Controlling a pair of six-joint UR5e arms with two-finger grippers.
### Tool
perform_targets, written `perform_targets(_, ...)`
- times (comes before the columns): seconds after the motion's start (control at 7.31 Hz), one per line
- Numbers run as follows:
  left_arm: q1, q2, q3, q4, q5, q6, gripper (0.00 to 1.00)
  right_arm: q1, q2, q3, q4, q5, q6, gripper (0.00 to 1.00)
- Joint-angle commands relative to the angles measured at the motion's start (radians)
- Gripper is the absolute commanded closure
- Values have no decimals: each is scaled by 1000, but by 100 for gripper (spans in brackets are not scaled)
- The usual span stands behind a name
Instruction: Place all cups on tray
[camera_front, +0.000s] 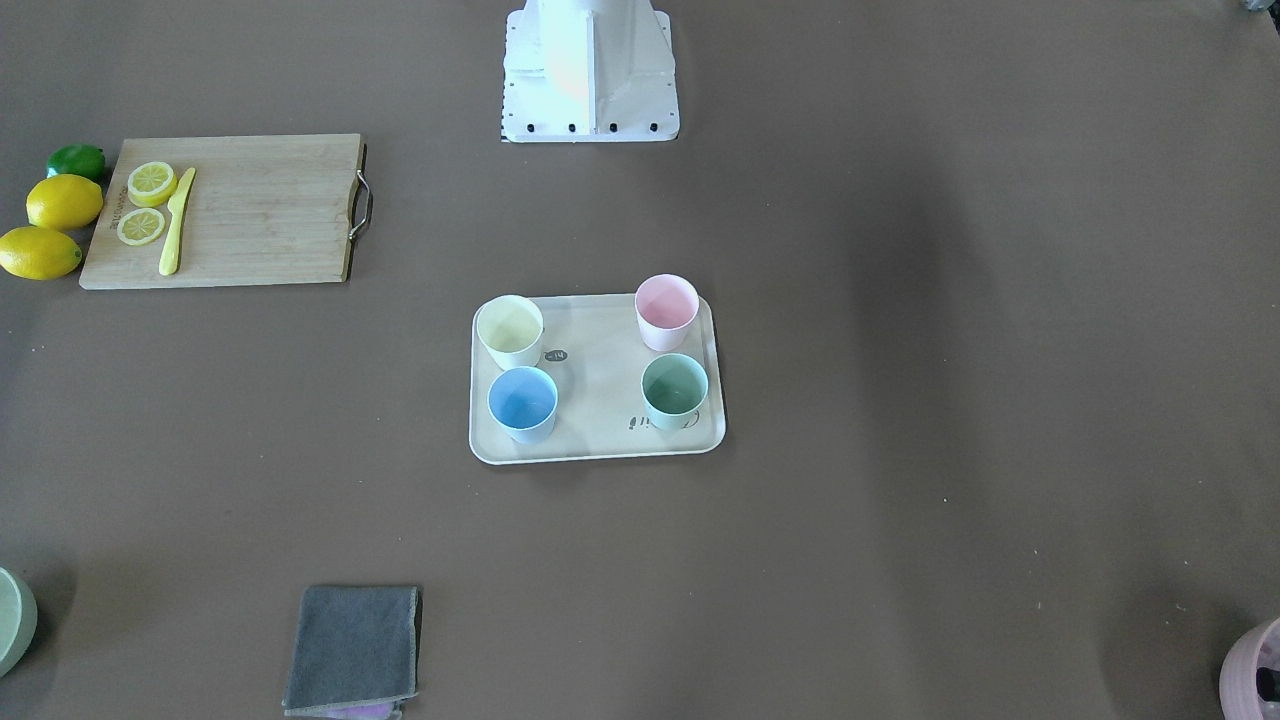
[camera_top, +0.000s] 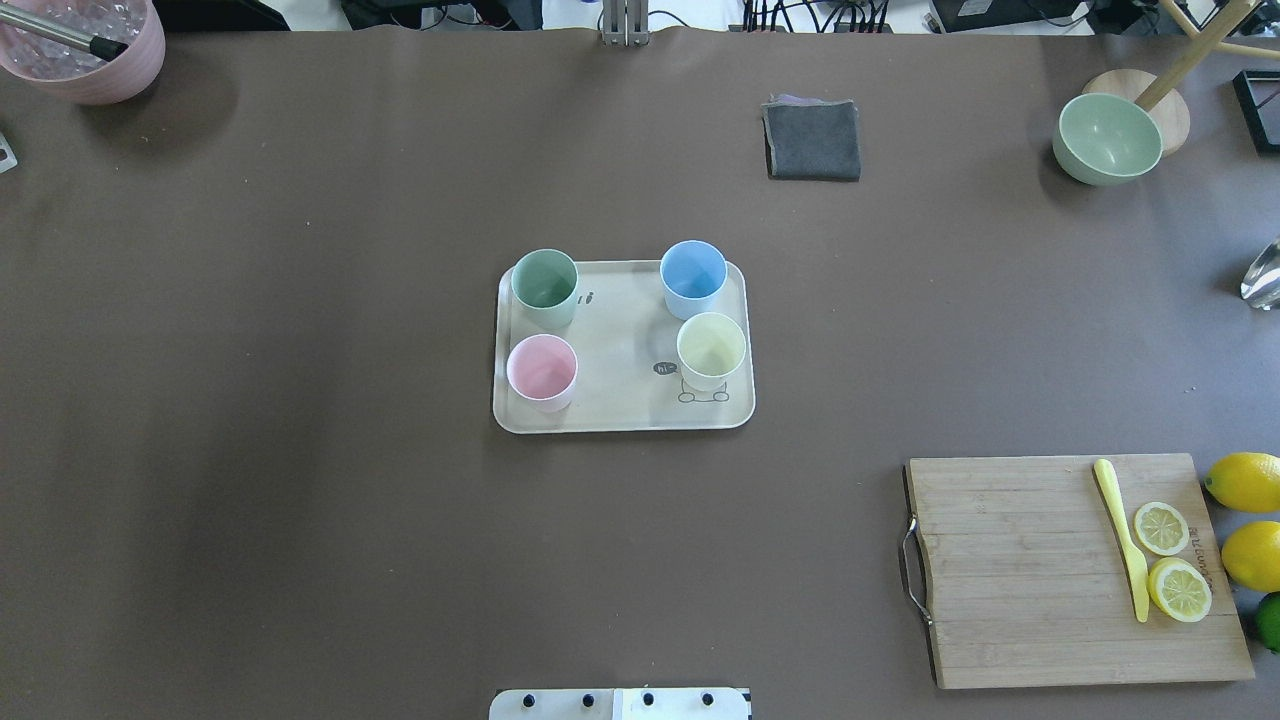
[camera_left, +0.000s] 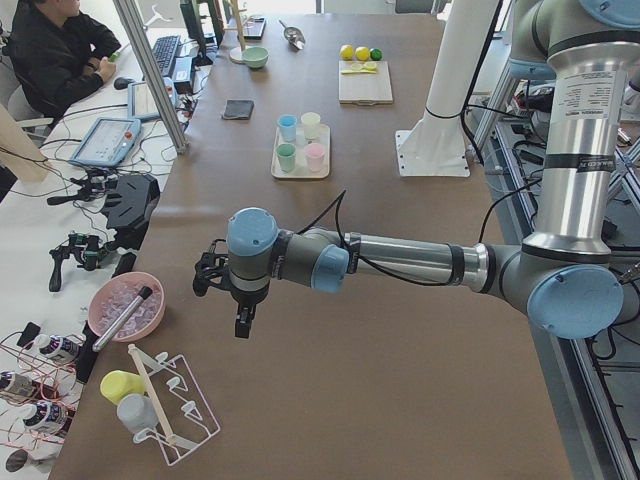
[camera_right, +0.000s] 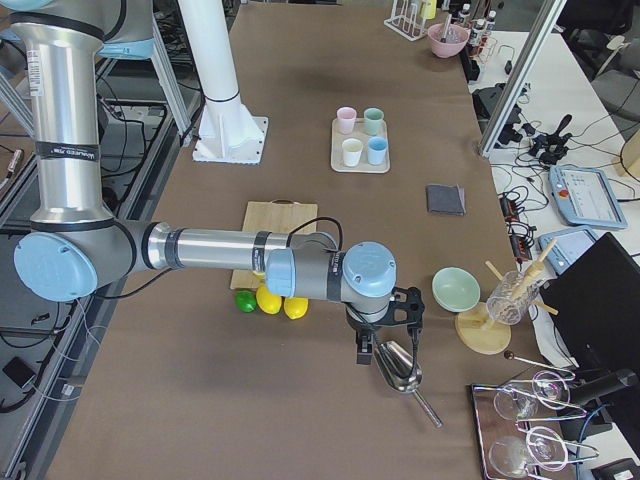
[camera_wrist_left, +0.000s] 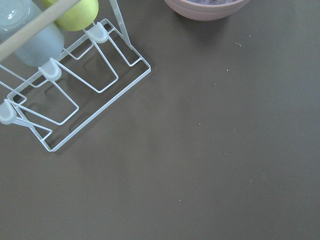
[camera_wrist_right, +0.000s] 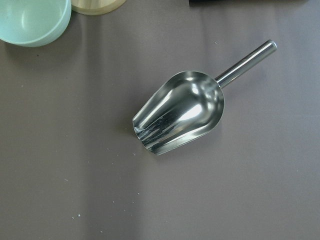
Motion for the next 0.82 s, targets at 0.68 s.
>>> perform_targets(0.68,0,8,2,0,2,2,2,-1,2,1,2,5,0,0)
